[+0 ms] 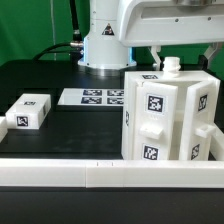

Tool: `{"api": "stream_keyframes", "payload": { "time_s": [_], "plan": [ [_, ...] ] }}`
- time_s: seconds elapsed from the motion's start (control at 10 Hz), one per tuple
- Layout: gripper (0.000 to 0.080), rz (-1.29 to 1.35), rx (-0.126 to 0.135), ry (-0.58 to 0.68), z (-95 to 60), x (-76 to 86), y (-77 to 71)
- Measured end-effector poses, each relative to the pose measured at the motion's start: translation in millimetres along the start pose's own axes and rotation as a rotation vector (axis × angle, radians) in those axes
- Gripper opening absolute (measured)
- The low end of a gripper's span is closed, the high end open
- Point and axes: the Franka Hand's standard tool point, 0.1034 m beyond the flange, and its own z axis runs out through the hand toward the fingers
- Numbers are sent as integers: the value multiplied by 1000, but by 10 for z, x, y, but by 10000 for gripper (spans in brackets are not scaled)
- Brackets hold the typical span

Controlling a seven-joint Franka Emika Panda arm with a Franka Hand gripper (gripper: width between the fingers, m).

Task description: Assemble cabinet

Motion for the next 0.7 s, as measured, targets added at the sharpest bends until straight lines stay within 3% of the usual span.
{"api": "stream_keyframes", "payload": {
  "time_s": [0.4,0.5,0.6,0.7],
  "plan": [
    [797,-19,-18,139,282,-488,-153],
    [797,-52,-48,170,377,-603,-206],
    [797,-58,-50,179,452,-662,-213],
    [797,-56,-50,181,430,-640,-197]
  ]
}}
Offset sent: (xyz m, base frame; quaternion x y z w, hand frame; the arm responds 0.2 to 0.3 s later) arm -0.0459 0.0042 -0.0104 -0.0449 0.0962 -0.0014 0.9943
